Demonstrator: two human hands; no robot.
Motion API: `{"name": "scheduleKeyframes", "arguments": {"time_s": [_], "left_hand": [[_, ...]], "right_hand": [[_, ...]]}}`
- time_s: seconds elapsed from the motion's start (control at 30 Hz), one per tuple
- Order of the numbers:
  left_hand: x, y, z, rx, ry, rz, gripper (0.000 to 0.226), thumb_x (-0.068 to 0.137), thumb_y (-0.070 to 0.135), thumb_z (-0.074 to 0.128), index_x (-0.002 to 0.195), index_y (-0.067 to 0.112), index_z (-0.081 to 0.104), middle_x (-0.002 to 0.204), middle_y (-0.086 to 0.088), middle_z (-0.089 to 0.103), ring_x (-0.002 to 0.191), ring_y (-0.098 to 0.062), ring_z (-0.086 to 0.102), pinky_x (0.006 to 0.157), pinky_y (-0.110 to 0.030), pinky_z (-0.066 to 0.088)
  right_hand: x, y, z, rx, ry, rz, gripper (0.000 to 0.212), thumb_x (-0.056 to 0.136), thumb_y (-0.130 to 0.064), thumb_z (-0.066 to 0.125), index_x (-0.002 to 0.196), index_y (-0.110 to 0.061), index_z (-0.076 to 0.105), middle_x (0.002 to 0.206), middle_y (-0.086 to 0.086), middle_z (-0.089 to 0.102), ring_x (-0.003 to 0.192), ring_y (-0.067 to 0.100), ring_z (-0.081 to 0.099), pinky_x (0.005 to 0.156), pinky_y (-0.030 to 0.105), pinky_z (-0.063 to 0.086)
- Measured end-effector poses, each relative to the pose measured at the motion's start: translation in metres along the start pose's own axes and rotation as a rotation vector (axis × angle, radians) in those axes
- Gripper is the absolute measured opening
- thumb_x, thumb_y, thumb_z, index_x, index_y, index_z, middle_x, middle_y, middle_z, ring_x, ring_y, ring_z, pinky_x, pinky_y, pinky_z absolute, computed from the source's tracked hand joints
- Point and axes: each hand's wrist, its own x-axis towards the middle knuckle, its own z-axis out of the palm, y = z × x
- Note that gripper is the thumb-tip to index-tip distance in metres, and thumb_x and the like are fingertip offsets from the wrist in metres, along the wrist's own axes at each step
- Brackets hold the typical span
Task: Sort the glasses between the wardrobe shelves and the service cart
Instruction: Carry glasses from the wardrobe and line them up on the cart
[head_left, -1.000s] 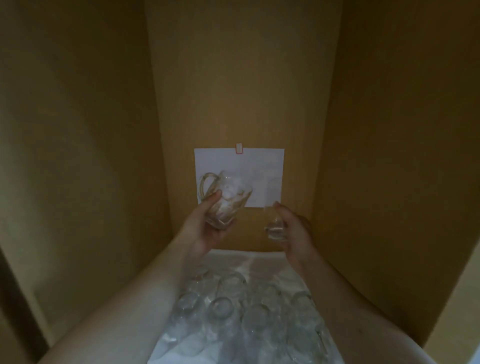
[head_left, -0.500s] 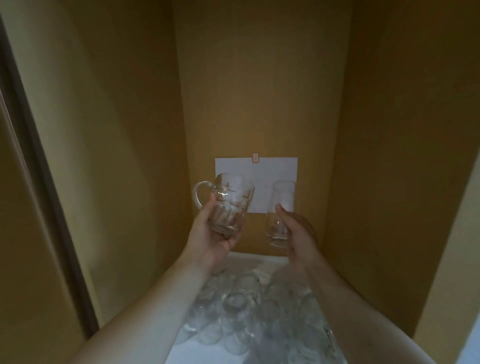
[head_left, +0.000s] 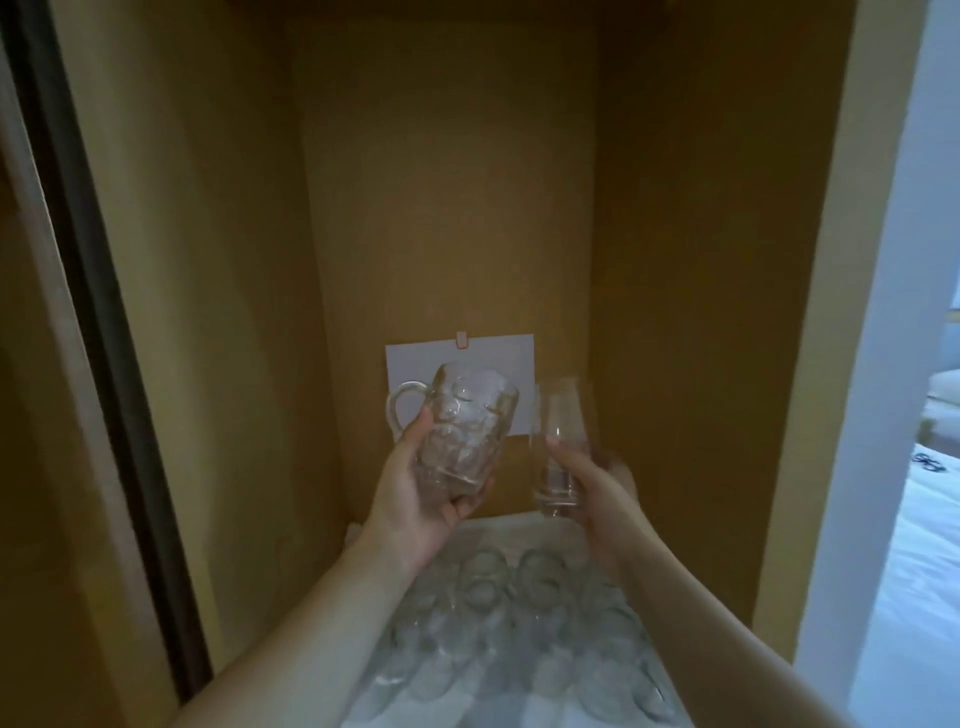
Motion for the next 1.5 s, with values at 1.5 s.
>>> {"name": "scheduleKeyframes", "arguments": {"time_s": [1.5], "left_hand": [[-0.177,-0.391,0.426,-0.086,-0.773,-0.859,0.088,0.048,0.031,0.098,0.125,0.001,0.066,0.126,-0.027,0.065,0.107,-0.045,0.067,0.086,-0.052,0.056]], "right_hand": [[-0.415,-0.167,-0.452,-0.127,1.013,-0.322,0.085,0.056,-0.041,0.092,0.128,-0.018,0.056,0.115,0.015,0.071,0.094,0.026,0.075,0.073,0.043,0.062]]}}
